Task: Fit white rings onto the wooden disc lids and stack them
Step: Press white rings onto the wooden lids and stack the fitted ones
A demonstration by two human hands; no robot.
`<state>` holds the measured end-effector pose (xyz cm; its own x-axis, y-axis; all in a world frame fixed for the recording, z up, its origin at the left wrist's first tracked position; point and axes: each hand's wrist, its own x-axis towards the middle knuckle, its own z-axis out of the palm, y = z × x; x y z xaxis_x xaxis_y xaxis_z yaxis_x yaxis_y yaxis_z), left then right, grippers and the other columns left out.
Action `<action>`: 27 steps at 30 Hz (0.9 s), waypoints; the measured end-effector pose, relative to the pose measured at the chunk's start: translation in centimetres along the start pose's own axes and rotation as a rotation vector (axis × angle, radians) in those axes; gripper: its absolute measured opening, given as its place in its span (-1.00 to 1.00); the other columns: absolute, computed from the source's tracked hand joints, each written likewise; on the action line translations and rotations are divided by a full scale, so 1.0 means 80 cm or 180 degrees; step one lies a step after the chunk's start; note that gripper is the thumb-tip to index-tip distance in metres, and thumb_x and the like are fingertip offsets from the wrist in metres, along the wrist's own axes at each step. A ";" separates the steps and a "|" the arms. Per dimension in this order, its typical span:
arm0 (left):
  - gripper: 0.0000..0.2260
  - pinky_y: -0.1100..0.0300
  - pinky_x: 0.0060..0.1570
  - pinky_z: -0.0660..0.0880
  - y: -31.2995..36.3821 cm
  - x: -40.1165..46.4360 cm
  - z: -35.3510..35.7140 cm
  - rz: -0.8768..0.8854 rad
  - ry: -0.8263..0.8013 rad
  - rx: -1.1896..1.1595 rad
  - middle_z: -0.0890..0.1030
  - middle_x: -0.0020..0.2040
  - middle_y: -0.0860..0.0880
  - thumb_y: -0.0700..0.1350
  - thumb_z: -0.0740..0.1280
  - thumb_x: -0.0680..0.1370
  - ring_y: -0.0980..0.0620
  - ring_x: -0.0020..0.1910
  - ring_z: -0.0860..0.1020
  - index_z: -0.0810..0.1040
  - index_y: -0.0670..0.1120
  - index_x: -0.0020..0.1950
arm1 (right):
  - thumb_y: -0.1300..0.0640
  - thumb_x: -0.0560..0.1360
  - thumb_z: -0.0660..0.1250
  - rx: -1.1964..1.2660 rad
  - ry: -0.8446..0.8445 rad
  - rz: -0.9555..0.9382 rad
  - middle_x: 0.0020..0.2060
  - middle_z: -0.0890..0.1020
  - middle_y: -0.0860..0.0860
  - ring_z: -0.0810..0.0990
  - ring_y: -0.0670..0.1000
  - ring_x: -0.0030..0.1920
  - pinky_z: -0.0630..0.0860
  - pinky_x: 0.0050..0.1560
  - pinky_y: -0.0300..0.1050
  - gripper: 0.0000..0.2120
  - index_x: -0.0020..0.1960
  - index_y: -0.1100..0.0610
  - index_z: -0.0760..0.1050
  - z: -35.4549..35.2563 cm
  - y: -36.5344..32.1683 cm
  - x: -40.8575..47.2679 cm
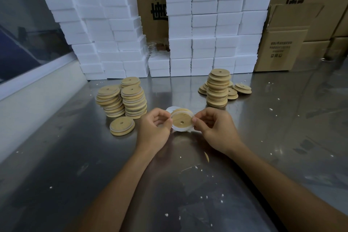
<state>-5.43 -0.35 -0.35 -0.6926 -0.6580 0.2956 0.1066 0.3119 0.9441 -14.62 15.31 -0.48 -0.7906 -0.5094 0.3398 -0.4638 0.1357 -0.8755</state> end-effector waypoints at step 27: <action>-0.72 -0.07 -0.14 0.64 0.002 -0.008 0.009 0.0473 0.0143 0.0318 0.65 -0.25 0.04 -0.34 0.40 0.47 0.12 -0.19 0.65 0.53 0.03 -0.26 | 0.15 0.51 0.46 -0.0426 0.0280 -0.0387 -0.29 0.67 -0.14 0.65 -0.17 -0.27 0.57 -0.26 -0.28 -0.89 -0.16 0.02 0.59 0.006 -0.005 -0.003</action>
<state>-5.45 0.61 -0.48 -0.6417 -0.6289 0.4390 0.1324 0.4730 0.8711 -14.05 15.02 -0.38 -0.7546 -0.4536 0.4742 -0.6024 0.1924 -0.7746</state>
